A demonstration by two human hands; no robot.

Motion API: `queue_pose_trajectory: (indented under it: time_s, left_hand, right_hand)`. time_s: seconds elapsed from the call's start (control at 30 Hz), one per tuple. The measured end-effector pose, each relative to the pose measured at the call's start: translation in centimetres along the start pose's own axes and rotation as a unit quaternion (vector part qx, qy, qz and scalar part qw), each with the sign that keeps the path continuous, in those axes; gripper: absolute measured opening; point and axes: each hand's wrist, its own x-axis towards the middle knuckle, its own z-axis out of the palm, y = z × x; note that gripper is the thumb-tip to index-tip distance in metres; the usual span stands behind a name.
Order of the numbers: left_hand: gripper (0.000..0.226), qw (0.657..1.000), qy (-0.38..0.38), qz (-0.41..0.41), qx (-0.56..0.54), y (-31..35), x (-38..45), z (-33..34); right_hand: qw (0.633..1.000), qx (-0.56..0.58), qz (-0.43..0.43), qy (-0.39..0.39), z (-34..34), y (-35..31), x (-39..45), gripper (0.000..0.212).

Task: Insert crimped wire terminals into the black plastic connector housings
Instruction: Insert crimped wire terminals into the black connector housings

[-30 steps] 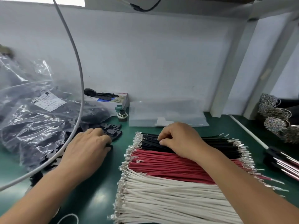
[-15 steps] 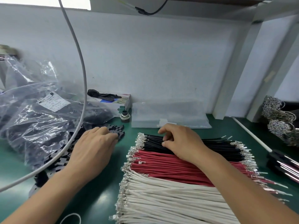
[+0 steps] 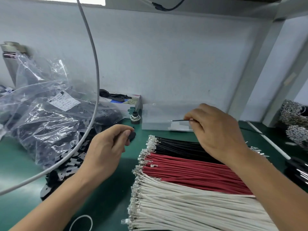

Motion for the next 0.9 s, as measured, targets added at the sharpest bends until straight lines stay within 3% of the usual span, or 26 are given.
queue_pose_trajectory:
  time_s: [0.1,0.2,0.4,0.7,0.9]
  left_hand:
    - [0.029,0.993,-0.025,-0.032,-0.108,1.1,-0.3,0.3]
    - [0.019,0.985,-0.060,-0.023,-0.157,2.5,-1.0,0.6]
    - [0.027,0.989,-0.108,0.100,-0.008,4.6,-2.7,1.4]
    - [0.027,0.990,-0.108,0.048,-0.075,4.6,-2.8,1.5]
    - [0.026,0.989,-0.115,0.039,-0.088,4.8,-3.1,1.6]
  right_hand:
    - [0.995,-0.034,-0.065,0.072,-1.3,-1.2,-2.7,0.009]
    - [0.992,-0.006,-0.075,0.103,-0.8,-2.4,-5.9,0.013]
    - [0.988,0.111,-0.019,0.102,-0.4,-3.1,-8.1,0.011]
    - [0.983,0.141,-0.021,0.113,-0.3,-2.6,-8.0,0.016]
    - [0.988,0.134,-0.046,0.055,-0.3,-3.0,-8.0,0.021]
